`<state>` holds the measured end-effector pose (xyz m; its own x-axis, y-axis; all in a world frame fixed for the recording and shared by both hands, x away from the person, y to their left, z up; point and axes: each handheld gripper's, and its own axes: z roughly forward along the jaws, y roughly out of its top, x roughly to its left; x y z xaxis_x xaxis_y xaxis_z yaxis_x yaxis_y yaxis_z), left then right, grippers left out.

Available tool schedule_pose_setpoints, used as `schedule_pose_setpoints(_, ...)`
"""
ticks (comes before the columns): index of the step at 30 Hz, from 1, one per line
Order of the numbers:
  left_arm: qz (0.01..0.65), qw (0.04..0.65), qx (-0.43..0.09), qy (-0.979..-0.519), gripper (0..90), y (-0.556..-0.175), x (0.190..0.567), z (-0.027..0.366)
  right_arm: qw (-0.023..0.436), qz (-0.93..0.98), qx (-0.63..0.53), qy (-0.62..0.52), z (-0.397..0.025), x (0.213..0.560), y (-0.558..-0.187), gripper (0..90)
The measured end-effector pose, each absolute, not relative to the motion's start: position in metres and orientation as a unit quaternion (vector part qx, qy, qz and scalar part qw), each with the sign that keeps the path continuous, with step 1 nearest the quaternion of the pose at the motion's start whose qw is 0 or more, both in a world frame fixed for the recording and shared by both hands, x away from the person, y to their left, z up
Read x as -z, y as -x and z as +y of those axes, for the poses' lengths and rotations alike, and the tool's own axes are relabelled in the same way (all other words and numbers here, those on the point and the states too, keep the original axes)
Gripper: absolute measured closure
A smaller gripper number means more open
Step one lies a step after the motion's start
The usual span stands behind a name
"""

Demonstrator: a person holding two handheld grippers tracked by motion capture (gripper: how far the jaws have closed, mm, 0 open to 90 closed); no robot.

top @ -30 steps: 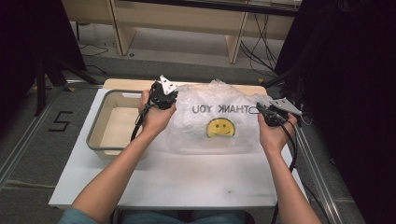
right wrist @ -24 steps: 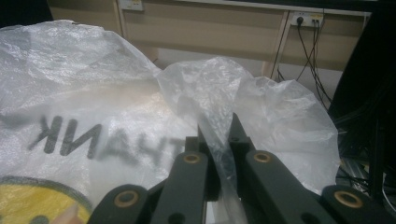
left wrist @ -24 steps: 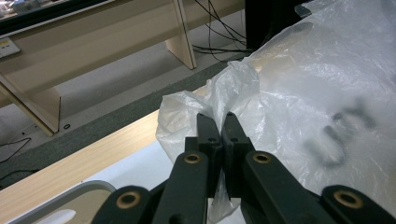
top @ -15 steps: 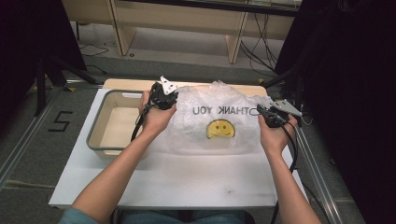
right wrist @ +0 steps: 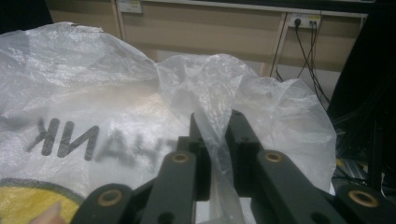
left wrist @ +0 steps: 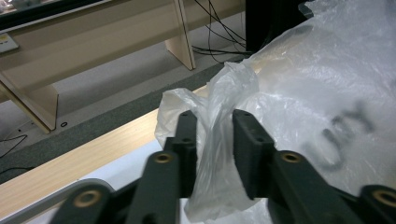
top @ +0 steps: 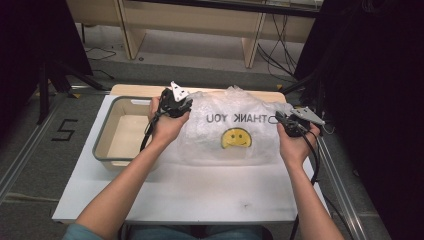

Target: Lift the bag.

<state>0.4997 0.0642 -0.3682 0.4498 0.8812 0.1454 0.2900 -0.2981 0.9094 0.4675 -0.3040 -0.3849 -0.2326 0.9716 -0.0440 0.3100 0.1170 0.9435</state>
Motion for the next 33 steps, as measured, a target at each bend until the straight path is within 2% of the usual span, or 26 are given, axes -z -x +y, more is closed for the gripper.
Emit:
schedule_pose_setpoints(7,0.407,0.448,-0.339,-0.721,46.9,-0.496,0.363,0.069,0.373,0.639,-0.455,-0.496,-0.307,0.381,-0.464,63.6)
schedule_pose_setpoints(11,0.415,0.449,-0.347,-0.711,38.6,-0.496,0.361,0.073,0.364,0.637,-0.466,-0.494,-0.311,0.379,-0.463,52.2)
schedule_pose_setpoints(14,0.417,0.453,-0.351,-0.706,35.7,-0.495,0.36,0.074,0.381,0.627,-0.472,-0.488,-0.312,0.376,-0.461,43.0)
schedule_pose_setpoints(18,0.414,0.458,-0.353,-0.703,34.6,-0.492,0.358,0.073,0.396,0.619,-0.48,-0.479,-0.314,0.371,-0.459,35.6)
schedule_pose_setpoints(33,0.4,0.457,-0.335,-0.72,33.2,-0.479,0.361,0.073,0.38,0.639,-0.495,-0.449,-0.316,0.373,-0.442,29.3)
